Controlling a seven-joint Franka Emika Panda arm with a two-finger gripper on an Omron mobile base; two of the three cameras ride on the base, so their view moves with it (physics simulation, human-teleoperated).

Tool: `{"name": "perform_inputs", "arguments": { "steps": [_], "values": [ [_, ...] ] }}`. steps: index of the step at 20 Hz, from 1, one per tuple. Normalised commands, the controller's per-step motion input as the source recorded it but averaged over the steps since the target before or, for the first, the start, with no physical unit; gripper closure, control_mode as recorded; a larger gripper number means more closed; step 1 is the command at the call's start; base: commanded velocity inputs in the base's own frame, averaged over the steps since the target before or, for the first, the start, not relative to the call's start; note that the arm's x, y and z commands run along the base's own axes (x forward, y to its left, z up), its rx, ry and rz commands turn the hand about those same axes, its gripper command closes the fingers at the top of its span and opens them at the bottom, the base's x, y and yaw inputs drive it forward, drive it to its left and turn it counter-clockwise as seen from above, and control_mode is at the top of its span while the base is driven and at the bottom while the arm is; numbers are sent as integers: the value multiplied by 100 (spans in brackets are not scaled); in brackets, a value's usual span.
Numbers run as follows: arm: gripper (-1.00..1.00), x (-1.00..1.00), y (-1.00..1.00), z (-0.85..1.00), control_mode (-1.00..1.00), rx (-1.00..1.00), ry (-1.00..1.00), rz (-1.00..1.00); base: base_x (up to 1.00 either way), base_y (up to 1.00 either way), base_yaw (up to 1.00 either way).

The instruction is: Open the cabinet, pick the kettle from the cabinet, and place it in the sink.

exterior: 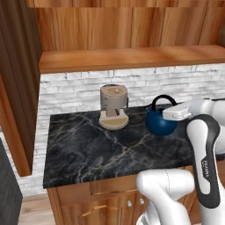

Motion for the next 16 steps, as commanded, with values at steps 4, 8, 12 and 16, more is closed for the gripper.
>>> {"name": "perform_inputs", "arguments": {
  "steps": [4, 8, 12, 16],
  "values": [
    [100, 21, 24, -23, -100, -1, 0, -7, 0, 0, 0],
    [100, 16, 13, -18, -100, 0, 0, -3, 0, 0, 0],
    [100, 4, 1, -6, -100, 1, 0, 0, 0, 0, 0],
    [100, 0, 0, 0, -100, 0, 0, 0, 0, 0, 0]
  ]
}}
